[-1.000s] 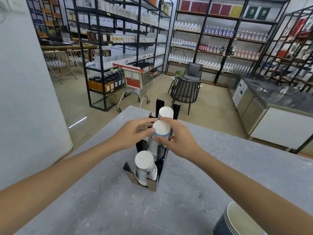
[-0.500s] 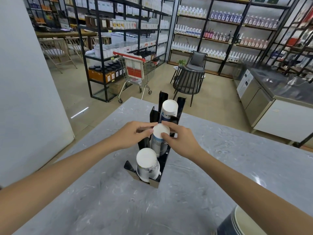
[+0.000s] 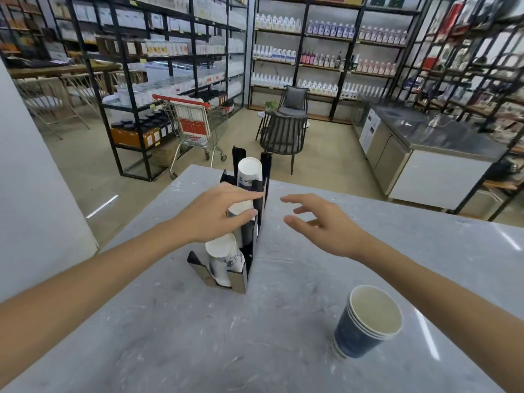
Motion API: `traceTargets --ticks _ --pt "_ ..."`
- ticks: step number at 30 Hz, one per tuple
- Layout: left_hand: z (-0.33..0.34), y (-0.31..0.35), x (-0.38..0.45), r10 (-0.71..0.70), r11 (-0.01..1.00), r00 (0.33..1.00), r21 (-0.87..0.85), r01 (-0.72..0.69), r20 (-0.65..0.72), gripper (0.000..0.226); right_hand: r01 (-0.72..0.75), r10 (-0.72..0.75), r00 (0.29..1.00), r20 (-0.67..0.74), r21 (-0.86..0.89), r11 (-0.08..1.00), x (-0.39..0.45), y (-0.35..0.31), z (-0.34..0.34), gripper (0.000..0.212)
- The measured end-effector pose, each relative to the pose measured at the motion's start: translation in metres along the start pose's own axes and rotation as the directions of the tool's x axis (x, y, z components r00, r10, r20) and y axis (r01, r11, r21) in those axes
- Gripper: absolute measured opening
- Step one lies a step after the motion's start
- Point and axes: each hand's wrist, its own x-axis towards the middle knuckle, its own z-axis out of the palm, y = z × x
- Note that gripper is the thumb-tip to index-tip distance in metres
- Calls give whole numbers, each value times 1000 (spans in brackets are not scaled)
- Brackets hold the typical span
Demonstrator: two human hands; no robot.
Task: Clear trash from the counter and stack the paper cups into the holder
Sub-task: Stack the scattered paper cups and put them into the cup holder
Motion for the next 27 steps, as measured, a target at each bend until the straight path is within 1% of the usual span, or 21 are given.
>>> traceTargets --ticks 2,5,9,12,15,17,20,24,27 --pt "4 22 -1 91 995 995 44 -93 43 44 -49 50 999 12 -15 999 -26 7 -15 47" --pt "18 55 -3 195 980 975 20 -198 107 45 -147 146 988 38 7 989 -67 18 -33 65" --pt "45 86 -9 373 927 908 -40 -373 192 38 -284 283 959 32 96 954 -120 39 -44 91" --pt "67 103 -15 474 881 855 -114 -460 212 34 -361 365 931 15 188 914 -159 59 -38 99" --pt "89 119 -17 529 847 819 -181 -499 219 34 -420 432 902 10 249 872 -196 79 -18 107" --pt "102 128 -16 549 834 807 -208 -511 218 36 -451 463 886 31 287 845 -216 92 2 112" --pt "122 138 -15 562 822 798 -252 -510 217 38 -487 495 867 56 305 819 -236 111 37 113" --pt "142 144 -14 586 807 779 -250 -536 223 37 -494 515 856 -42 222 841 -241 130 79 119" --pt "152 143 -15 572 816 784 -258 -517 241 35 -496 518 851 -86 193 847 -235 138 101 108"
